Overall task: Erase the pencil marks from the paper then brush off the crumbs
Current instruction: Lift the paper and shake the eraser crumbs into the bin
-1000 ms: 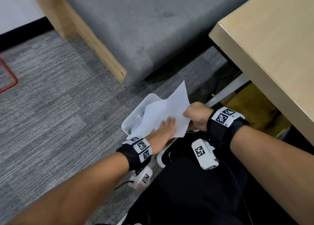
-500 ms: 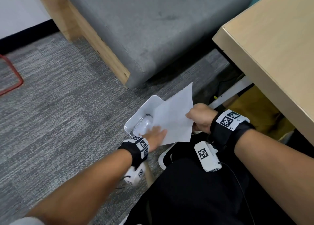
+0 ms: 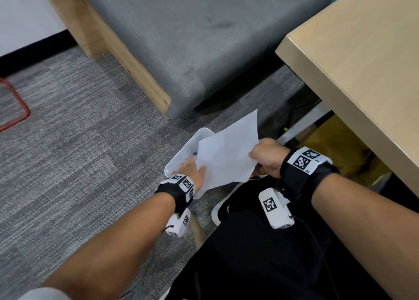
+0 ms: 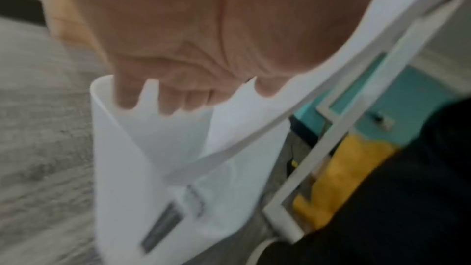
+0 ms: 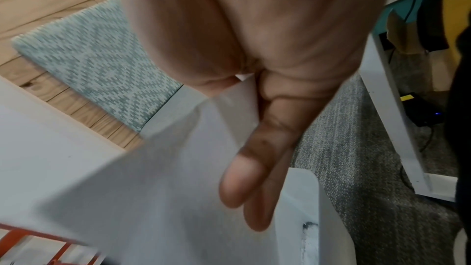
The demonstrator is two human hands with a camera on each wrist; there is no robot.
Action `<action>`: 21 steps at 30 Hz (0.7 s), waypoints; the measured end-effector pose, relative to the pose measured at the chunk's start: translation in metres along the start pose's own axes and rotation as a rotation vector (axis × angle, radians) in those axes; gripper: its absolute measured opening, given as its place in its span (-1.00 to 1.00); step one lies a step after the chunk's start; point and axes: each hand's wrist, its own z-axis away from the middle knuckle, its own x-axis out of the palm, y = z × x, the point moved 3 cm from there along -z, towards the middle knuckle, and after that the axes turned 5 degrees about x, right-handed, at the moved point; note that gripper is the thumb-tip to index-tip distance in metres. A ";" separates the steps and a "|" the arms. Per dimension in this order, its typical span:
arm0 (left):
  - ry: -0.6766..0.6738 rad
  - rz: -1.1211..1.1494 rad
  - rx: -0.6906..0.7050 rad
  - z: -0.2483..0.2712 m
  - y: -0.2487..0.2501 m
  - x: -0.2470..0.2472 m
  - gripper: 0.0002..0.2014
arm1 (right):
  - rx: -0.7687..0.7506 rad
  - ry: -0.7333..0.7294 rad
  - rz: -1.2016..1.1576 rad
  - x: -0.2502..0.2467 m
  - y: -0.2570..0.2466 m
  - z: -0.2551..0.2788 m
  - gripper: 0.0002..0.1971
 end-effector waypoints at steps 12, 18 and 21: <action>0.064 0.275 0.745 0.032 0.114 -0.029 -0.48 | -0.106 -0.082 0.104 0.003 -0.002 0.003 -0.74; -0.130 -0.422 0.253 -0.012 -0.002 0.005 -0.41 | -0.059 -0.109 0.085 -0.006 0.005 0.008 -0.65; -0.054 -0.434 0.284 0.008 -0.006 -0.015 -0.40 | -0.035 -0.079 0.056 -0.004 0.002 0.012 -0.67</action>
